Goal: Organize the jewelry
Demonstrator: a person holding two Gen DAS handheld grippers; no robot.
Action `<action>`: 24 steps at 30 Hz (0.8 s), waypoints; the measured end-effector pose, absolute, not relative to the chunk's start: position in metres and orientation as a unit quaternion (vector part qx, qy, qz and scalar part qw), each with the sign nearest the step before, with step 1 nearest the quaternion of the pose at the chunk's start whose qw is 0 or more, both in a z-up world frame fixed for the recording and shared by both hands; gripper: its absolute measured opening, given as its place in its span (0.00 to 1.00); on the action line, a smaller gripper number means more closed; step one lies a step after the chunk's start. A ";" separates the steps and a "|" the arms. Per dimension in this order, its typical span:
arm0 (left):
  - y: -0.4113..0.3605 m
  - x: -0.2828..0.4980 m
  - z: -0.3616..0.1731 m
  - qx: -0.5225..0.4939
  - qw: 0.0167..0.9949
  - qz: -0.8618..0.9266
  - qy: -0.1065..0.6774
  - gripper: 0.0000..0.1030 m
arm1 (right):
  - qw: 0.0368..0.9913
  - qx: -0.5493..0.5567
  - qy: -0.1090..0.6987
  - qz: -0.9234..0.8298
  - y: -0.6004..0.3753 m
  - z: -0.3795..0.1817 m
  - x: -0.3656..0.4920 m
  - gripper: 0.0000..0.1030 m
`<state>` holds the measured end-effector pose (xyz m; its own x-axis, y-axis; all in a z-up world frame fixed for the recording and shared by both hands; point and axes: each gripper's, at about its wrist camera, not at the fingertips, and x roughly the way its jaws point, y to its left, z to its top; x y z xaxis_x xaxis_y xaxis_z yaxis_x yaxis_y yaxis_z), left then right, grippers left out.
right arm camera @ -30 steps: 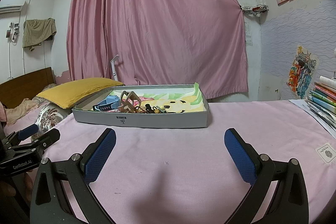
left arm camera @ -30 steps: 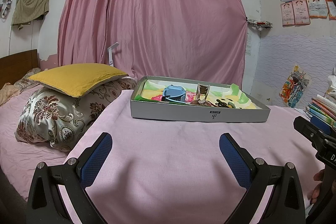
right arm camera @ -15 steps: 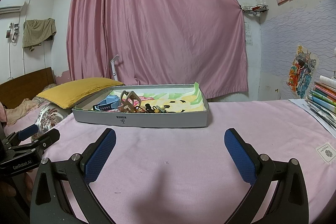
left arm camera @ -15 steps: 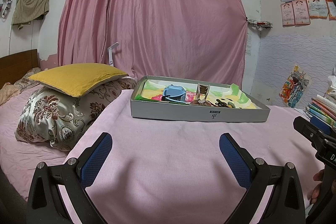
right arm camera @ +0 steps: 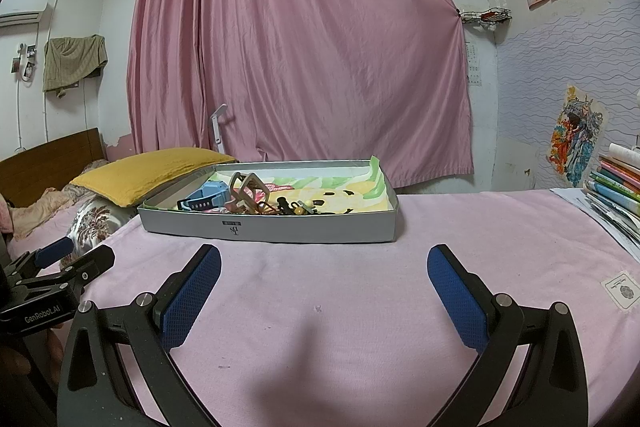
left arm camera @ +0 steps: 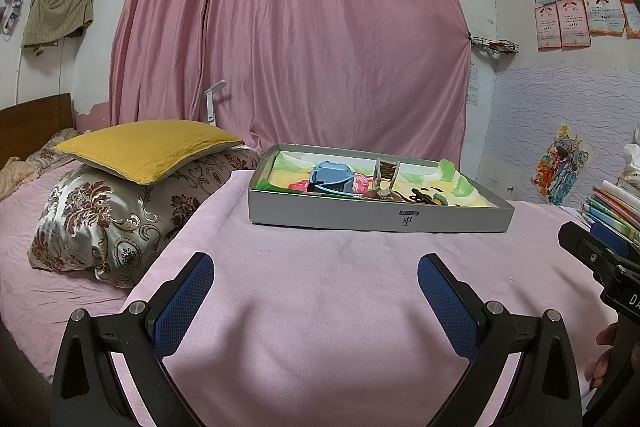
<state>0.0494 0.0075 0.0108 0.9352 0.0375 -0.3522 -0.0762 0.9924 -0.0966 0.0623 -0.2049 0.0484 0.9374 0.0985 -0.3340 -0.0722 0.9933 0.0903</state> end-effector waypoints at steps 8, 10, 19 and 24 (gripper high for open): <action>0.007 0.049 0.010 -0.056 0.982 0.028 0.181 0.99 | 0.983 0.038 0.171 0.043 -0.205 0.049 0.062 0.98; 0.006 0.049 0.010 -0.056 0.981 0.033 0.181 0.99 | 0.983 0.039 0.172 0.043 -0.205 0.049 0.062 0.98; 0.005 0.047 0.011 -0.046 0.982 0.044 0.178 0.99 | 0.983 0.039 0.172 0.043 -0.205 0.049 0.062 0.98; 0.006 0.047 0.012 -0.044 0.982 0.043 0.179 0.99 | 0.983 0.040 0.173 0.045 -0.205 0.048 0.060 0.98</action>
